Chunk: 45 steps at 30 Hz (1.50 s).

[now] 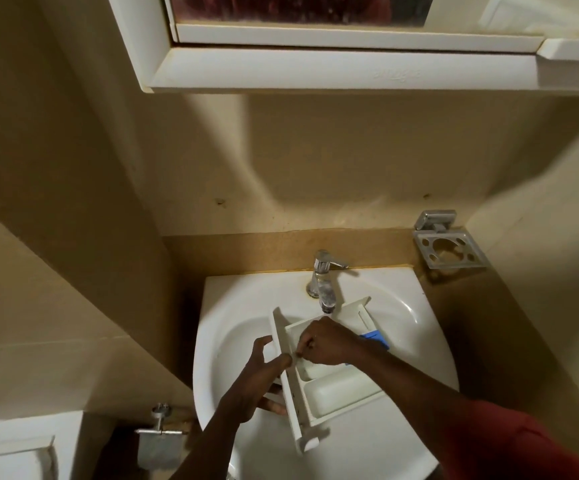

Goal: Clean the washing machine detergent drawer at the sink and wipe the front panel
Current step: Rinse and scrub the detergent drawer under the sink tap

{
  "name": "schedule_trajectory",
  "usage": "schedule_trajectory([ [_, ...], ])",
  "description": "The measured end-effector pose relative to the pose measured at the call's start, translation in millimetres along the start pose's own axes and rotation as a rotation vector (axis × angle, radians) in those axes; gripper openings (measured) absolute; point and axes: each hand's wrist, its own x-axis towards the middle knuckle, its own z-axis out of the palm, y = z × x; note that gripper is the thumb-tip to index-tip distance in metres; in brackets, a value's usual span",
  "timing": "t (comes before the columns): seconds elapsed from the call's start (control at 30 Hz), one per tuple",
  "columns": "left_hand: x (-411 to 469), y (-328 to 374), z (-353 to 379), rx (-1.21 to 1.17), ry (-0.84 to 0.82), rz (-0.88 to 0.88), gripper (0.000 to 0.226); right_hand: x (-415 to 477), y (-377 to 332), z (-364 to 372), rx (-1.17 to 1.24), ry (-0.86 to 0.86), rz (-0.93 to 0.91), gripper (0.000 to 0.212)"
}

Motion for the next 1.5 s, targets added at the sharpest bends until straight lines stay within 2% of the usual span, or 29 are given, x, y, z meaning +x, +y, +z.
schedule_trajectory([
  [0.1, -0.2, -0.9, 2.0, 0.009, 0.005, 0.007, 0.046, 0.8, 16.0, -13.5, -0.143, -0.062, 0.169, 0.033],
  [0.17, -0.4, -1.2, 2.4, 0.004, 0.006, 0.011, 0.047, -1.8, 30.2, -21.5, -0.225, 0.007, 0.280, 0.039],
  [0.27, 0.6, 0.0, 5.2, 0.039, 0.020, 0.034, 0.053, -4.1, 43.1, -26.8, -0.260, 0.111, 0.355, 0.036],
  [0.37, 1.6, 0.0, 10.8, 0.090, 0.047, 0.072, 0.060, -2.2, 38.1, -12.3, -0.222, 0.154, 0.311, 0.035],
  [0.53, 1.0, -2.0, 16.6, 0.145, 0.110, 0.111, 0.060, -5.2, 12.9, 13.2, 0.093, 0.013, 0.078, 0.016],
  [0.6, 1.0, -2.7, 17.4, 0.147, 0.126, 0.116, 0.061, -7.2, 17.4, 0.0, 0.088, -0.048, 0.089, 0.022],
  [0.7, 0.5, -3.7, 18.3, 0.147, 0.140, 0.133, 0.060, -13.2, 48.0, -24.2, -0.051, -0.105, 0.320, 0.029],
  [0.77, -0.4, -3.8, 21.6, 0.150, 0.136, 0.137, 0.061, -15.3, 63.0, -30.6, -0.123, 0.002, 0.462, 0.030],
  [0.83, -0.5, -3.4, 24.3, 0.162, 0.124, 0.134, 0.064, -13.1, 57.3, -23.4, -0.130, 0.126, 0.505, 0.033],
  [0.9, -1.0, -2.6, 23.2, 0.167, 0.111, 0.128, 0.065, -6.7, 40.0, -7.3, -0.112, 0.142, 0.529, 0.038],
  [1.0, -0.2, -1.6, 15.0, 0.190, 0.109, 0.119, 0.064, 4.6, 15.3, 11.3, -0.088, 0.087, 0.467, 0.038],
  [1.07, 0.0, -1.3, 11.2, 0.199, 0.117, 0.108, 0.062, 9.6, 2.0, 11.7, -0.075, 0.064, 0.305, 0.035],
  [1.13, -0.9, -1.0, 10.8, 0.210, 0.124, 0.095, 0.060, 9.2, -2.1, 9.1, 0.039, 0.061, 0.156, 0.028],
  [1.2, -3.1, -1.4, 10.4, 0.196, 0.134, 0.085, 0.057, 3.4, 6.2, 5.5, 0.098, 0.087, 0.154, 0.035],
  [1.27, -5.5, -1.4, 7.8, 0.170, 0.141, 0.070, 0.056, -5.0, 23.1, 1.0, 0.087, 0.202, 0.235, 0.035],
  [1.37, -6.9, 0.7, 9.1, 0.159, 0.106, 0.043, 0.059, -9.9, 35.8, -2.9, 0.069, 0.339, 0.524, 0.029],
  [1.5, -7.6, 2.3, 9.9, 0.142, 0.104, 0.018, 0.059, 2.1, 19.3, 2.1, 0.166, 0.298, 0.546, 0.035],
])
